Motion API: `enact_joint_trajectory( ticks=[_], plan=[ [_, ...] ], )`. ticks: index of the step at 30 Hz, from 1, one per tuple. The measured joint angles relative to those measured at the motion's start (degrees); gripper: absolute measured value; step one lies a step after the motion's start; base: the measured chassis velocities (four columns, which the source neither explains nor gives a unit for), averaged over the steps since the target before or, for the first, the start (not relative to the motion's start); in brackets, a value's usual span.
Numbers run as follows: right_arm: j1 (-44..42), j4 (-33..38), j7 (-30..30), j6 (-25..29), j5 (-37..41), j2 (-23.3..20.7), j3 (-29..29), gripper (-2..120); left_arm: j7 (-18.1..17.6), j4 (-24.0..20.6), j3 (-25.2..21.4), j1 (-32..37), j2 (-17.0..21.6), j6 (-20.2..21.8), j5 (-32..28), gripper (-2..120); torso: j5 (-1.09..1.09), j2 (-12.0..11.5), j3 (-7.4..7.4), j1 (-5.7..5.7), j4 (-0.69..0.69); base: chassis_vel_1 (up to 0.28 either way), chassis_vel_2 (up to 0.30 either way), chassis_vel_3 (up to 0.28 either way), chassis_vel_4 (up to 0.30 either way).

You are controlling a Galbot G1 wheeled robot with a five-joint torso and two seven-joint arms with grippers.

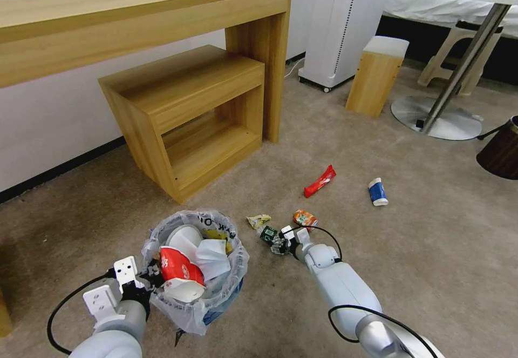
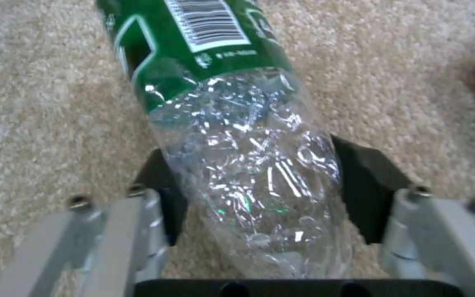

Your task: Pick up the trash bin and place the garbage on the floor into it.

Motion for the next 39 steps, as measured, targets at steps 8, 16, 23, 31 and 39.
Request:
enact_joint_trajectory(
  ticks=[8, 16, 23, 31, 39],
  plan=[
    [-2.39, 5.44, 0.13, 0.22, 2.67, -2.11, -0.76, 33, -0.06, -0.02, 0.08, 0.13, -0.2, -0.09, 0.15, 0, 0.0, 0.0, 0.0, 0.0, 0.01, 0.0, 0.0, 0.0, 0.0],
    [-11.71, 30.02, -2.77, 5.13, 17.26, -8.95, -3.88, 16, 0.43, 1.36, 2.06, 0.21, -0.96, -0.58, 2.19, 0, 0.03, 0.0, 0.0, 0.0, -0.02, 0.0, 0.0, 0.0, 0.0],
    [-15.16, 45.86, -17.86, 15.65, 28.06, -13.89, -5.14, 16, 1.09, 2.87, 4.26, 0.25, -2.79, -1.13, 4.98, 0, 0.0, 0.0, -0.01, 0.0, 0.0, 0.0, 0.0, 0.0, 0.0],
    [-15.63, 53.42, -31.95, 18.42, 33.46, -13.89, -11.36, 16, 1.4, 3.11, 5.02, 0.16, -3.64, -1.18, 6.01, 0, 0.0, 0.0, -0.01, -0.01, 0.0, 0.0, 0.0, 0.0, 0.0],
    [-15.23, 47.88, -31.9, 19.43, 29.34, -10.61, -19.36, 16, 1.51, 2.26, 4.81, 0.56, -3.63, -1.18, 5.88, 0, 0.0, 0.0, 0.0, 0.0, 0.01, 0.0, 0.0, 0.0, 0.0]
  ],
)
